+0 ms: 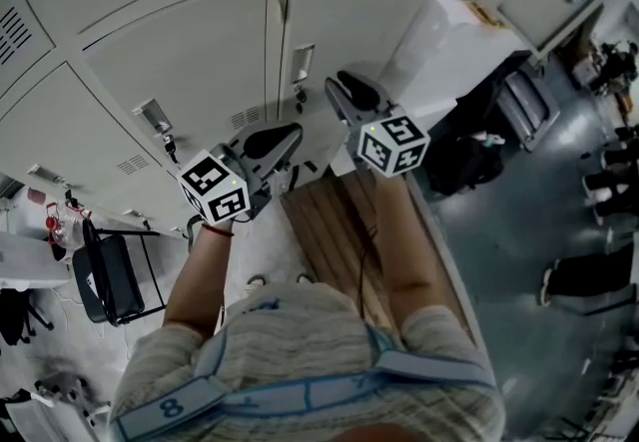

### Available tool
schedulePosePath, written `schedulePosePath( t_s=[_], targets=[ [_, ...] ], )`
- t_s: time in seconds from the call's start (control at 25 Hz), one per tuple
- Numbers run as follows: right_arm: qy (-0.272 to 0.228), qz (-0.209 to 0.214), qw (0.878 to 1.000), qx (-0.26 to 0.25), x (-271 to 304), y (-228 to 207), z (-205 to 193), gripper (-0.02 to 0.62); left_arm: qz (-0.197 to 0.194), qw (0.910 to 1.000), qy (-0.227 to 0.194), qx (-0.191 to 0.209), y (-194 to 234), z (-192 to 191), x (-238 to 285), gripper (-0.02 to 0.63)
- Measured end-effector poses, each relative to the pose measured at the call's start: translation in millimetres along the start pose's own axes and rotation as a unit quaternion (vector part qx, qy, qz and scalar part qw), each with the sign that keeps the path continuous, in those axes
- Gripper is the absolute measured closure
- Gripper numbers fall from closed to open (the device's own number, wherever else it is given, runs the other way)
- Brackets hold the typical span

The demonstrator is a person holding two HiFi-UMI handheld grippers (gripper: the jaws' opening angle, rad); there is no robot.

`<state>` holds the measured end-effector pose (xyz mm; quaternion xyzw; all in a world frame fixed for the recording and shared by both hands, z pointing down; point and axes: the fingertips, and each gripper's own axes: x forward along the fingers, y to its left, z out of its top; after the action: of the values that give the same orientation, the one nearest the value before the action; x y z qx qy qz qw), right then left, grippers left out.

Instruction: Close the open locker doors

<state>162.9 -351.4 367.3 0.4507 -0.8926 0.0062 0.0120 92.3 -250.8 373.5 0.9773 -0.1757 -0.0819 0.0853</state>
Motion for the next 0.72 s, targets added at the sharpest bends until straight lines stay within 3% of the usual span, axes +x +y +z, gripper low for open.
schedulePosePath(
  t_s=[0.72],
  targets=[
    [-0.049, -0.067, 0.996, -0.015, -123.7, -21.5, 26.4, 0.489, -0.054, 0.9985, 0.006, 0.012, -51.5, -1.9, 59.2, 0.601]
  ],
)
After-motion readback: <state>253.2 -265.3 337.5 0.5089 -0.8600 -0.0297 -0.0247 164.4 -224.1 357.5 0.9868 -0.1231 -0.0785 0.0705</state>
